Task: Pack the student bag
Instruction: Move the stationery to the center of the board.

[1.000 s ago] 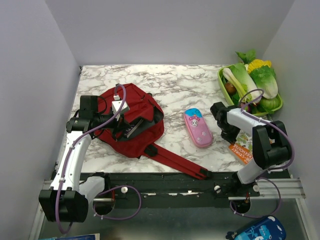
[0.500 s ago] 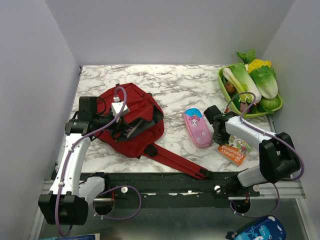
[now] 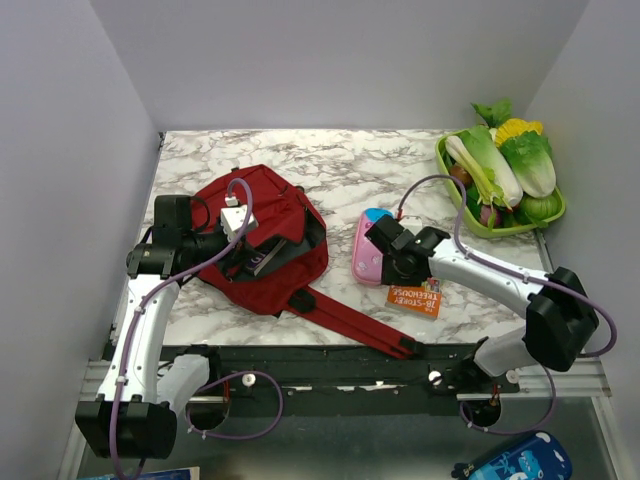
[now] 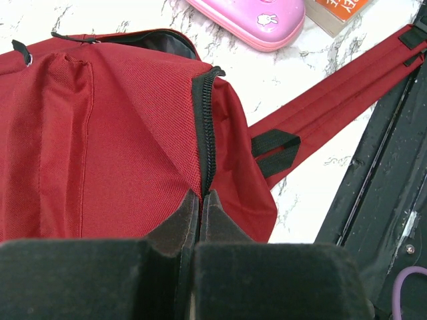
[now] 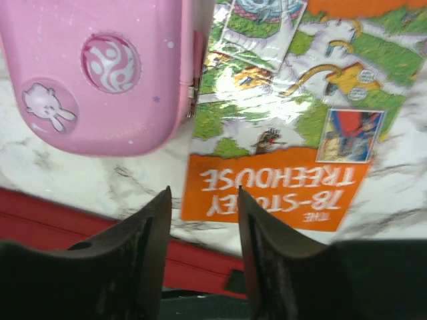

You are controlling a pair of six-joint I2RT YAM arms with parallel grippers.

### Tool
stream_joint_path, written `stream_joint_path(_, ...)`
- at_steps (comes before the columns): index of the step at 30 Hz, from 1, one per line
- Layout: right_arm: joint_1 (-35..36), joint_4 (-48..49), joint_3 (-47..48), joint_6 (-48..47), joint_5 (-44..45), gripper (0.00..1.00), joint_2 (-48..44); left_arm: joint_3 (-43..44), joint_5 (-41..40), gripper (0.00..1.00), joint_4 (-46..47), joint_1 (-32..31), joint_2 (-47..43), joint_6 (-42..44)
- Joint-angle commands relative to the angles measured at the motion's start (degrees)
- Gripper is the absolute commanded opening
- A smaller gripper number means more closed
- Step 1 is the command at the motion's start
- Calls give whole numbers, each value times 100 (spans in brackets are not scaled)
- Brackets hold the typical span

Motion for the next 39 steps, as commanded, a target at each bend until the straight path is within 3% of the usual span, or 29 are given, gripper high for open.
stream_joint_path(1,-4,-319,108,-309,507,61,-168,28,195,0,61,-31,-102,83)
stream_joint_path(7,-31,-433,705,-968,789,70,587,55,142,0,43,-31,-181,57)
stream_joint_path(14,-197,-653,881,-837,1378,69,931,-77,81,0,114,-31,-234,30)
stream_joint_path(20,-566,-372,1127,-1039,1229,65,1167,-121,19,0,122,-31,-269,65)
stream_joint_path(39,-488,-318,2165,-1215,534,67,2478,-244,-95,0,149,-31,-339,91)
